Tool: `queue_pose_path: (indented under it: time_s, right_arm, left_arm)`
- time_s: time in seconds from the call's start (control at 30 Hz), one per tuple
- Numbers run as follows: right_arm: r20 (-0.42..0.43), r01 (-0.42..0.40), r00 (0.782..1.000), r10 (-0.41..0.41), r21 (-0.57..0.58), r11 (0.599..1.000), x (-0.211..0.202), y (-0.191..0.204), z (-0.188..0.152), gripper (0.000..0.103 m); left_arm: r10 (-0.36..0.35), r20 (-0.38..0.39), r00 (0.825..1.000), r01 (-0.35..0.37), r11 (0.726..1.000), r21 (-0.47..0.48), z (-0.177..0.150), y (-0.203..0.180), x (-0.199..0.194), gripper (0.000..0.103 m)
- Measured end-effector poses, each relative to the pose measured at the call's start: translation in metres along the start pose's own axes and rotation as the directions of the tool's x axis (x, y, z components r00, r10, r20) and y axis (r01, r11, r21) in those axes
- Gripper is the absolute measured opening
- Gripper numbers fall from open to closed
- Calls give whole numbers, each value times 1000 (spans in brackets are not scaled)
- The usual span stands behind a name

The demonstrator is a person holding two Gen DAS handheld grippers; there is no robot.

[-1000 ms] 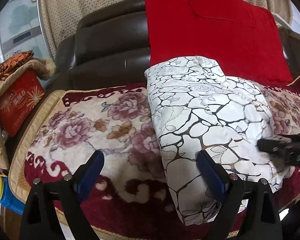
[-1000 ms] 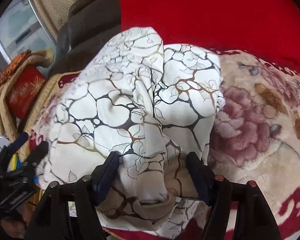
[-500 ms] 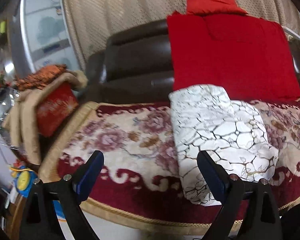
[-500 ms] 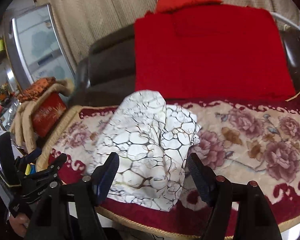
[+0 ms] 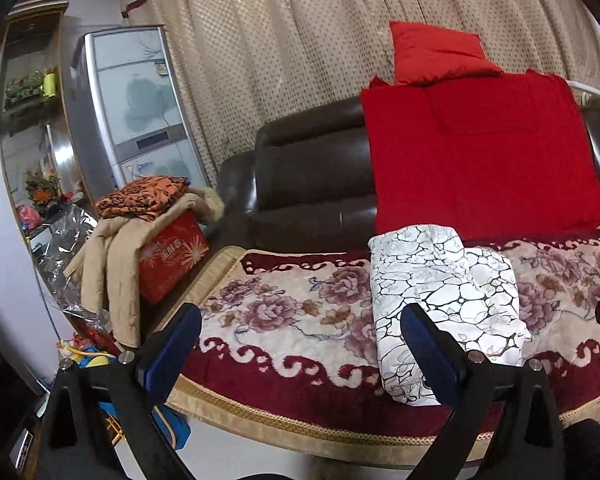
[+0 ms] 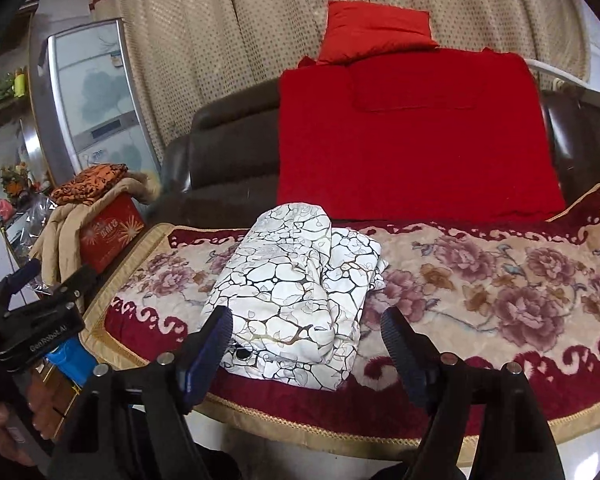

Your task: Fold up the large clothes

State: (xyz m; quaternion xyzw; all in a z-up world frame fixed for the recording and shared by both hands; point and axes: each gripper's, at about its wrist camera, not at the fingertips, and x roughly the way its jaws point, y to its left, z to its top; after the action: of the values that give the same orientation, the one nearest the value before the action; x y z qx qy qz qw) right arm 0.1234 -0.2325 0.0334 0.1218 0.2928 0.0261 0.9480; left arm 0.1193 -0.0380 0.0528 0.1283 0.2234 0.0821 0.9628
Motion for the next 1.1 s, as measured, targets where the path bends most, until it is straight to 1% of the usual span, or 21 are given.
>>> queue_pose_path:
  time_s: [0.1,0.23,0.5,0.6,1.1]
  right_arm:
    - [27,23,999,-23,-11,1000,-15,4,0,80]
    - [61,32,998,-31,-8,999,-35,10,3,80]
    - [82,23,996,-23,-8,1000,-66,26,6,80]
    - [81,13,997,-13,-5,1000,-72,30,5,80]
    - [95,-17,995,19,-18,1000,-94,46,5,80]
  left_arm:
    - [0,1,1000,0,1000,-17,2,7,-10,100]
    - [22,11,1000,-21,999,-44,2,18,-26,100]
    - [58,58,997,-55,997,-63,2,32,-57,100]
    - [52,62,997,-47,996,-76,2,38,-66,100]
    - [82,87,993,-69,987,-143,3,66,-96,100]
